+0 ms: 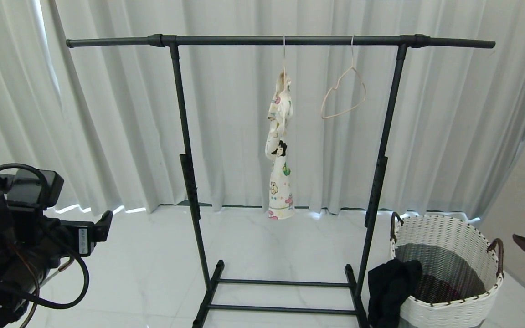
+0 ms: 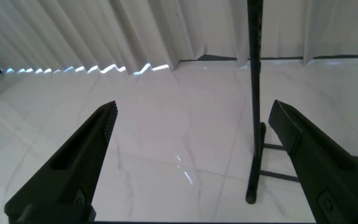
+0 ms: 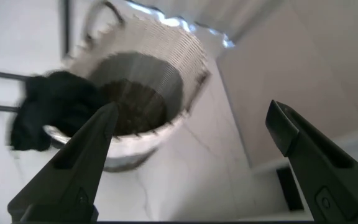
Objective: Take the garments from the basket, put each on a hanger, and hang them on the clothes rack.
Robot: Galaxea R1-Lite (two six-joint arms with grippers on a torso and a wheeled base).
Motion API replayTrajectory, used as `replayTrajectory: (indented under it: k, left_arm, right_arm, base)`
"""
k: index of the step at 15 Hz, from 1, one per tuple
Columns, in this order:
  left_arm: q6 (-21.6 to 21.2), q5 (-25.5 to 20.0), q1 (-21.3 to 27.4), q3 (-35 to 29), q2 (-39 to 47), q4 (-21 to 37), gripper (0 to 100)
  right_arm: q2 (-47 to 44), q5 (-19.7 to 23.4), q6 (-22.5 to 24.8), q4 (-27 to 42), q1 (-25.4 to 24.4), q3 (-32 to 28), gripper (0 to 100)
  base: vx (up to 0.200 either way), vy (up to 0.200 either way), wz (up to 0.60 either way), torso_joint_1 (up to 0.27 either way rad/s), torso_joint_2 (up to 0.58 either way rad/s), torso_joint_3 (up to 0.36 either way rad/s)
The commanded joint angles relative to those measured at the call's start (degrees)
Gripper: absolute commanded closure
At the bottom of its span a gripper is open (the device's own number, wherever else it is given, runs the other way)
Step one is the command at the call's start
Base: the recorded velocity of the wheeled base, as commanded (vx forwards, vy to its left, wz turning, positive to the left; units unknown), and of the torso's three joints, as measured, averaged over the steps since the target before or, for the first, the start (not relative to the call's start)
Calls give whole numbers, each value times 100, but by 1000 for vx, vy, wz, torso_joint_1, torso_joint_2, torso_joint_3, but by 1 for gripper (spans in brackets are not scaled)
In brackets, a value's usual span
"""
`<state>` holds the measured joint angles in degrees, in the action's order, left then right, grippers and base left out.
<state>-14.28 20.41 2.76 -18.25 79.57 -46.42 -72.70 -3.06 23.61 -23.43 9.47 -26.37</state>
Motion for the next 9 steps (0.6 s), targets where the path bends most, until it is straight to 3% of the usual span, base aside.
replayTrajectory:
  k: [1, 6, 9]
  left_arm:
    - [4, -19, 6, -3, -11, -7, 0]
    - [4, -37, 322, 6, 41, 2, 0]
    - [83, -555, 639, 164, 41, -7, 0]
  right_arm:
    - [-33, 7, -6, 5, -209, 0, 0]
    - [-490, 16, -6, -4, -393, 0, 0]
    - [-833, 86, -6, 5, -517, 79, 0]
  base:
    - [200, 0, 0, -2, 2, 7]
    - [200, 0, 0, 2, 5, 7]
    - [0, 0, 0, 0, 0, 0]
